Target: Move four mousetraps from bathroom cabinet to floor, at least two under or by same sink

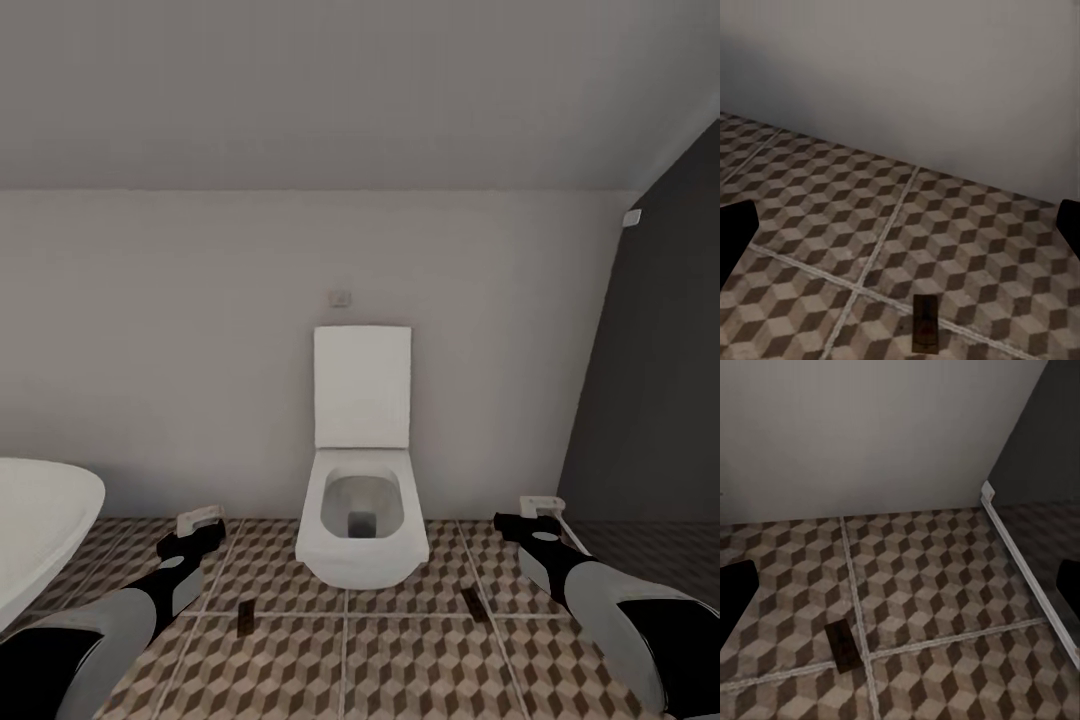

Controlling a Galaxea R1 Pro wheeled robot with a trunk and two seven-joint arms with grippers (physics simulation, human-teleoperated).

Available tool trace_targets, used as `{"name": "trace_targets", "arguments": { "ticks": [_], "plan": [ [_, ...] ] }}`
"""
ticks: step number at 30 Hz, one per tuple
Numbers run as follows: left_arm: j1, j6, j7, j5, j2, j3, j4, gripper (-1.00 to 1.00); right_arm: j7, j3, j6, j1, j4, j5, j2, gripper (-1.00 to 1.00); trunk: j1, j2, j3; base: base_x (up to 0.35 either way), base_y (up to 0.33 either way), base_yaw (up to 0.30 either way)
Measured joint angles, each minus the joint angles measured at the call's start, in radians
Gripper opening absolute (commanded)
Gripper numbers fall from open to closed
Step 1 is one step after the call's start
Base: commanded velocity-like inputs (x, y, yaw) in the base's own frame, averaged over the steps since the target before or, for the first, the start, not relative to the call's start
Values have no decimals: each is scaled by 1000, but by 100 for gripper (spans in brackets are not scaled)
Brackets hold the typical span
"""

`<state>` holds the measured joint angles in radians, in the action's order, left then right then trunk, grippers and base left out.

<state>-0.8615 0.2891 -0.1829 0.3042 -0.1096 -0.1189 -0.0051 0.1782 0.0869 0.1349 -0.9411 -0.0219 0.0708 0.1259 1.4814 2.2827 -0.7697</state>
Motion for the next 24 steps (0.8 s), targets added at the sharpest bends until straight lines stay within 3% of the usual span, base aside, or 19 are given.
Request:
{"name": "trace_targets", "arguments": {
  "ticks": [24],
  "plan": [
    [0, 0, 0, 0, 1, 0, 0, 100, -1, 0, -1, -1, 0, 6, 1, 100, -92, -168, 75, 0, 0, 0]
  ]
}}
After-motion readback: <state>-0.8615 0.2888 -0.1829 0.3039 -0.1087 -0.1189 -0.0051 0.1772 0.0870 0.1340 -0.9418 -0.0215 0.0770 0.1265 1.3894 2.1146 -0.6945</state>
